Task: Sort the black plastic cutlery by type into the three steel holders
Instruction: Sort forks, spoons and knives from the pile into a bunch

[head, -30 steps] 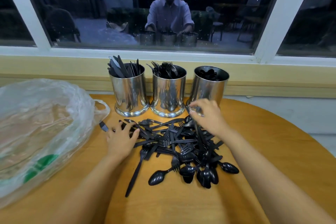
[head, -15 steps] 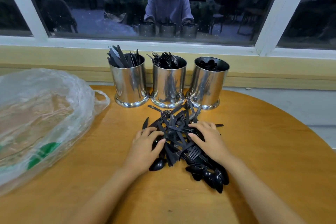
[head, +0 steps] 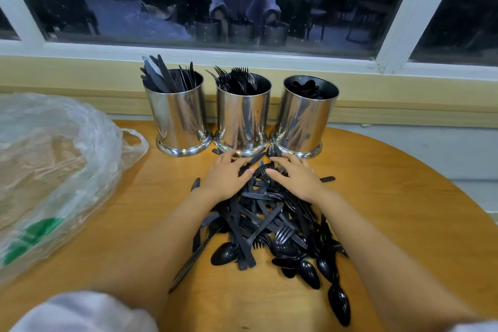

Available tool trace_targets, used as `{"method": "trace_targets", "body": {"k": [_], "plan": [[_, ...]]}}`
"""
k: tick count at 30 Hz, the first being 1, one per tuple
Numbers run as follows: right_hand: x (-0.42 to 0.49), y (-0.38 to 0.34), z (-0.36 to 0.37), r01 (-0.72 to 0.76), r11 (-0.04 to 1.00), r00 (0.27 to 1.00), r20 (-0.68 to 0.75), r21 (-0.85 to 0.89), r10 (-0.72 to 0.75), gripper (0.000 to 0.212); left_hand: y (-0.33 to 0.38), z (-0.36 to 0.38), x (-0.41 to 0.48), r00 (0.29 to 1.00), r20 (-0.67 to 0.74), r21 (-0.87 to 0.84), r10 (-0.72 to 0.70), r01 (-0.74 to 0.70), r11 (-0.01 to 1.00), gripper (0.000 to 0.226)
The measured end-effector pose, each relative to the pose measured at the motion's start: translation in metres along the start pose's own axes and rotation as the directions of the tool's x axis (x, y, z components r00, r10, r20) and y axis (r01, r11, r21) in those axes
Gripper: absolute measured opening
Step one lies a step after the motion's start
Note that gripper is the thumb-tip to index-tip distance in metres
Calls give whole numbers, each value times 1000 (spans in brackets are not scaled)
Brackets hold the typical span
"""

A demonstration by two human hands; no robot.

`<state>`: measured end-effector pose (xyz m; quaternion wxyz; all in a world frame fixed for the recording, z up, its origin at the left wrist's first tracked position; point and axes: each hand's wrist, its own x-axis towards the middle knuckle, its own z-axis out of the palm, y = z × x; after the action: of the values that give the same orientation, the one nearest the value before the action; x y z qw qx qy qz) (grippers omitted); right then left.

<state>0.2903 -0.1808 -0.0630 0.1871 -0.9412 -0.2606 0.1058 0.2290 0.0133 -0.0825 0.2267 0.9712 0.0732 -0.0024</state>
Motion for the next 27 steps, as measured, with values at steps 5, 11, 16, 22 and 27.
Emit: {"method": "trace_targets", "body": {"k": [5,11,16,22,27], "plan": [[-23,1,12,74,997,997,-11,32,-74,61,-8,9,-29,996,-58,47,70,-67,997,50],[-61,-7,13,141,984,988,41,108,-146,57,-5,3,-83,998,-19,20,57,-57,998,48],[-71,-13,-4,154,985,986,-71,81,-148,44,-2,-12,-97,990,-142,-96,17,-31,995,33],[-36,-19,-18,66,982,978,-205,178,-29,24,18,-19,-54,986,-149,-350,-81,24,936,19],[-1,-18,-10,-111,973,992,-37,203,121,32,35,-4,-11,981,-11,-424,-194,171,889,30]]}}
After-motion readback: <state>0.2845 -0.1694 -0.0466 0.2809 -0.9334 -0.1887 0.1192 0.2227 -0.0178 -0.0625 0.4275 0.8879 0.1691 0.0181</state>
